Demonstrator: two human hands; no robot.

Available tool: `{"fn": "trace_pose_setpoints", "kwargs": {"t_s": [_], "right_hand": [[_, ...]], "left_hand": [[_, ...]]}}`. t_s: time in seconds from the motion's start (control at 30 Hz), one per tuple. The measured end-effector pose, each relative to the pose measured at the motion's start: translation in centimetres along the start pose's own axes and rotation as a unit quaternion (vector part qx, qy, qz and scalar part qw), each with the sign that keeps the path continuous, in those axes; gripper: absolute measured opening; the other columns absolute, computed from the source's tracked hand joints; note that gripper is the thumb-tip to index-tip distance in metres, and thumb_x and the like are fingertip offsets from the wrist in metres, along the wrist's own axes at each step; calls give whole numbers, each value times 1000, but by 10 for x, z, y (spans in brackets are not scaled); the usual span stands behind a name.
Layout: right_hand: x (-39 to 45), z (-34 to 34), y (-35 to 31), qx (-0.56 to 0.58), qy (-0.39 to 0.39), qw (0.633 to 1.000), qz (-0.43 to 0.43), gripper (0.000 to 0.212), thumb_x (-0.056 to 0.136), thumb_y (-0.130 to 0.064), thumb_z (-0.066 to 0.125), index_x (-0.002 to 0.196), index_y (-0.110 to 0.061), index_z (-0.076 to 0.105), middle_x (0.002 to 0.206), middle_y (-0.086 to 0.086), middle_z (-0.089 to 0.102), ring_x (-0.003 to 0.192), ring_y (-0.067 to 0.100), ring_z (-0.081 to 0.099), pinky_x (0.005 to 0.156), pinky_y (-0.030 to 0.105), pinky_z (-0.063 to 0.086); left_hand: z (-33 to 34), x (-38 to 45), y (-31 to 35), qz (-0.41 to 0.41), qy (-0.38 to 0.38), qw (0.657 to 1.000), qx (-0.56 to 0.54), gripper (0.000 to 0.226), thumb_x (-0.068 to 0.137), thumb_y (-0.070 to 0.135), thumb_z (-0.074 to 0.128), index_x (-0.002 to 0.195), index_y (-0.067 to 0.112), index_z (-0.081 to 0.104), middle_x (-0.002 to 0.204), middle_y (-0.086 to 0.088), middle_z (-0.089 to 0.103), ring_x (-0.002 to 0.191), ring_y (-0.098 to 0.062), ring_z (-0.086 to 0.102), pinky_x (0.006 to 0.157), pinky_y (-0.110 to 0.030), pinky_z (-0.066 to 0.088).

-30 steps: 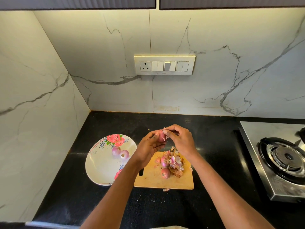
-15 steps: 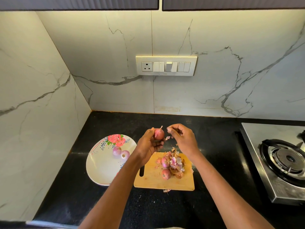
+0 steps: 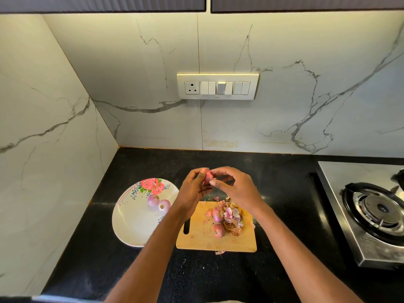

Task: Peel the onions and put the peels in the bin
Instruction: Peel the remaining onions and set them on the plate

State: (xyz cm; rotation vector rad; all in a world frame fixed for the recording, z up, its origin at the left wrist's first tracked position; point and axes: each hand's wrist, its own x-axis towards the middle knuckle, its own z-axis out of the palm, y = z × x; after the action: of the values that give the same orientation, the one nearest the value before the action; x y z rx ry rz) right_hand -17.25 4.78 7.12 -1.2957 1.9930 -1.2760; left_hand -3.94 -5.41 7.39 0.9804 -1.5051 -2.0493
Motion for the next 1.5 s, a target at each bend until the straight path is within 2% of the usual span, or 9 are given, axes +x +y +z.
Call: {"fn": "trace_pose_setpoints", "kwargs": {"t_s": [0.2, 0.53, 0.67, 0.77, 0.93, 1.1, 1.27, 1.4, 1.5], "right_hand": [[-1, 5, 2, -12, 104, 994, -19, 22, 89, -32, 76, 109, -23, 77, 100, -15, 72, 94, 1, 66, 78, 14, 53], [-5, 14, 0, 8, 149, 988, 46, 4, 95, -24, 71, 96, -21, 73, 89, -12, 72, 86, 0, 66, 70, 5, 47], [-5, 20, 3, -16, 136, 989, 60, 8, 99, -24, 64, 104, -20, 68, 95, -6, 69, 88, 8, 66, 73, 9, 50], [-2, 22, 4, -7, 129, 988, 90, 15, 103, -30, 57, 111, -19, 65, 101, -2, 69, 91, 15, 67, 78, 25, 56], [1, 20, 12, 50, 140, 976, 161, 16, 104, -33, 54, 104, -22, 65, 96, -3, 70, 90, 17, 69, 81, 38, 61], [0, 5, 14, 112, 135, 970, 171, 7, 99, -16, 64, 105, -18, 67, 90, -3, 73, 83, 16, 72, 65, 20, 58], [-2, 5, 15, 26, 12, 990, 140, 13, 97, -20, 67, 106, -28, 72, 96, -15, 71, 88, 5, 68, 75, 18, 55], [-5, 7, 12, 55, 19, 992, 108, 21, 96, -27, 69, 117, -30, 70, 106, -19, 69, 99, 3, 65, 84, 22, 56], [-3, 7, 6, 63, 37, 995, 67, 25, 93, -29, 73, 118, -28, 72, 105, -17, 72, 99, 0, 67, 82, 20, 57]], "left_hand": [[7, 0, 2, 16, -14, 1000, 11, 26, 104, 33, 49, 124, 19, 59, 122, -8, 66, 110, -23, 68, 86, -26, 58], [2, -5, -3, 64, -22, 996, 55, 23, 103, 27, 52, 125, 25, 57, 121, 0, 65, 109, -19, 69, 94, -28, 57], [1, -7, -7, 70, -21, 995, 71, 27, 102, 29, 53, 129, 24, 56, 123, 0, 64, 108, -17, 69, 95, -28, 57], [1, -6, -8, 73, -20, 994, 78, 33, 100, 33, 54, 131, 23, 56, 127, -3, 63, 113, -20, 68, 99, -32, 56], [-3, -9, -10, 69, -42, 994, 78, 32, 103, 32, 50, 134, 24, 56, 129, 1, 62, 117, -18, 65, 97, -30, 56], [-7, -6, -6, 24, -34, 999, 7, 27, 108, 19, 42, 129, 22, 58, 130, -8, 62, 117, -28, 64, 92, -29, 57], [-8, -4, -2, 16, -15, 1000, -22, 24, 107, 18, 46, 128, 21, 58, 128, -9, 63, 114, -24, 66, 94, -29, 58], [-6, -1, -4, 6, -5, 1000, -26, 26, 104, 22, 52, 129, 20, 56, 128, -9, 63, 113, -25, 68, 97, -31, 57], [-5, -1, -4, 14, -12, 1000, -13, 23, 104, 28, 51, 125, 21, 58, 125, -8, 66, 108, -23, 72, 96, -32, 58]]}}
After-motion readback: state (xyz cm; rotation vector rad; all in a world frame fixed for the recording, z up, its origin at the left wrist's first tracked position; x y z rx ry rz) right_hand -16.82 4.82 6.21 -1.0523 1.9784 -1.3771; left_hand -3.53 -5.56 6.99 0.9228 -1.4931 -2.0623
